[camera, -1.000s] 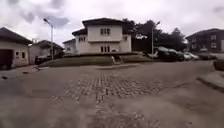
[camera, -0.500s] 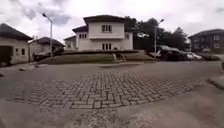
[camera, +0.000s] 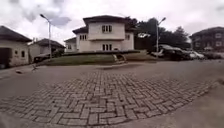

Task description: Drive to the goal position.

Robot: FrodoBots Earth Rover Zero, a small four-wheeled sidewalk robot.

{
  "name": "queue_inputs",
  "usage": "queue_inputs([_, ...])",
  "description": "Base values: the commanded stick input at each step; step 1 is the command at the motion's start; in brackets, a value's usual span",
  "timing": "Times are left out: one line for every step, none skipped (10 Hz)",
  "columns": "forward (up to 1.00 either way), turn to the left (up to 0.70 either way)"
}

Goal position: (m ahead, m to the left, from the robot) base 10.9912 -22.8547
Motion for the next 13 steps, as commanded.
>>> queue_inputs([0.7,-0.35])
queue_inputs([0.7,-0.35])
queue_inputs([0.7,-0.35])
queue_inputs([0.7,-0.35])
queue_inputs([0.7,-0.35])
queue_inputs([0.7,-0.35])
queue_inputs([0.7,-0.35])
queue_inputs([0.7,-0.35])
queue_inputs([0.7,-0.35])
queue_inputs([0.7,-0.35])
queue_inputs([0.7,-0.35])
queue_inputs([0.7,-0.35])
queue_inputs([0.7,-0.35])
